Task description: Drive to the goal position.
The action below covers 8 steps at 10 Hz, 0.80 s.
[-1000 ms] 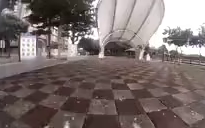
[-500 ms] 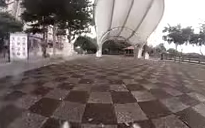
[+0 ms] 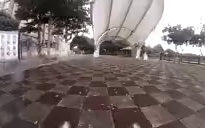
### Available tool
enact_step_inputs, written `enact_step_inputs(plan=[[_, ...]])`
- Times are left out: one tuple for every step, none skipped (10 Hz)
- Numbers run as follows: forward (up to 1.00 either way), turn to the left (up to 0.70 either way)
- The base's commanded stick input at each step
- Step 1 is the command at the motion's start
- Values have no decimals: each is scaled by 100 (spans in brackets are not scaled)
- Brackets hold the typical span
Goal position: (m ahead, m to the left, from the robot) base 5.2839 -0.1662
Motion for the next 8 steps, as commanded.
enact_step_inputs(plan=[[100,0],[100,0],[100,0],[100,0],[100,0],[100,0],[100,0],[100,0]])
